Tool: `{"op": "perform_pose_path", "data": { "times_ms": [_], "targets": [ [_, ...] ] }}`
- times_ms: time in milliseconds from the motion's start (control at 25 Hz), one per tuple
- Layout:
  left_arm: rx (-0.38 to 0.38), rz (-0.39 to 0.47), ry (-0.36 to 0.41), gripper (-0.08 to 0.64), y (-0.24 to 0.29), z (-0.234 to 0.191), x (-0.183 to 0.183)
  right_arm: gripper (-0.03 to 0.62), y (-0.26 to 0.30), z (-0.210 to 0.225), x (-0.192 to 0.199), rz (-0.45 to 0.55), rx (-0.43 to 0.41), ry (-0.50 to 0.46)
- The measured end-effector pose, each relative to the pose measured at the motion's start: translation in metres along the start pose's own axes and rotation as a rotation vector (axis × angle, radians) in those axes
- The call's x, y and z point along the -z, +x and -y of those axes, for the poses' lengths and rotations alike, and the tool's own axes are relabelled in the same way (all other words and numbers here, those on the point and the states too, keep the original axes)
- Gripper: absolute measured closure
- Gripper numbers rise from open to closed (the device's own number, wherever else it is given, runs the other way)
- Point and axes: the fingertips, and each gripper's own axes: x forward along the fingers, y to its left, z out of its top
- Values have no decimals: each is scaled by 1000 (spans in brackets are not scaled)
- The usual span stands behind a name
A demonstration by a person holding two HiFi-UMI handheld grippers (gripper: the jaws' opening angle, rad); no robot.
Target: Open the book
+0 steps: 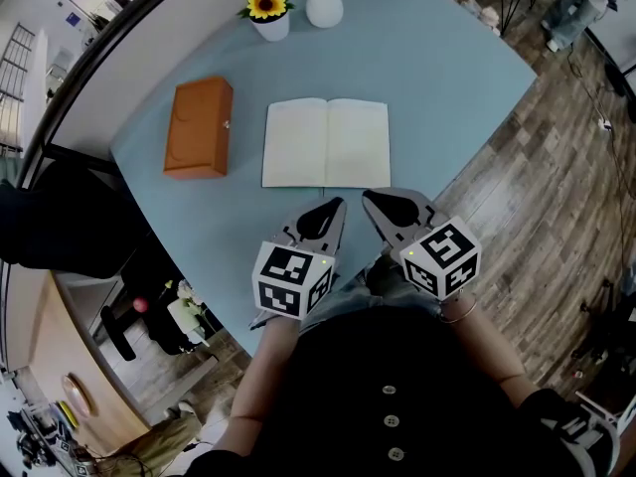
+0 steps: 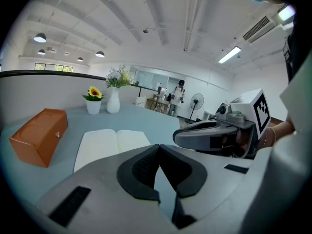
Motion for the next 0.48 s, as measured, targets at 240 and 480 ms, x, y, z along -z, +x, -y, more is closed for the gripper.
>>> {"op": "perform_pose_path", "data": {
  "times_ms": [240,480],
  "targets": [
    [2,4,-4,546,0,1,1,591,0,-3,1,-5,-10,-7],
    [24,-15,-8,546,0,5,7,591,-1,-4,3,1,1,-10]
  ]
}}
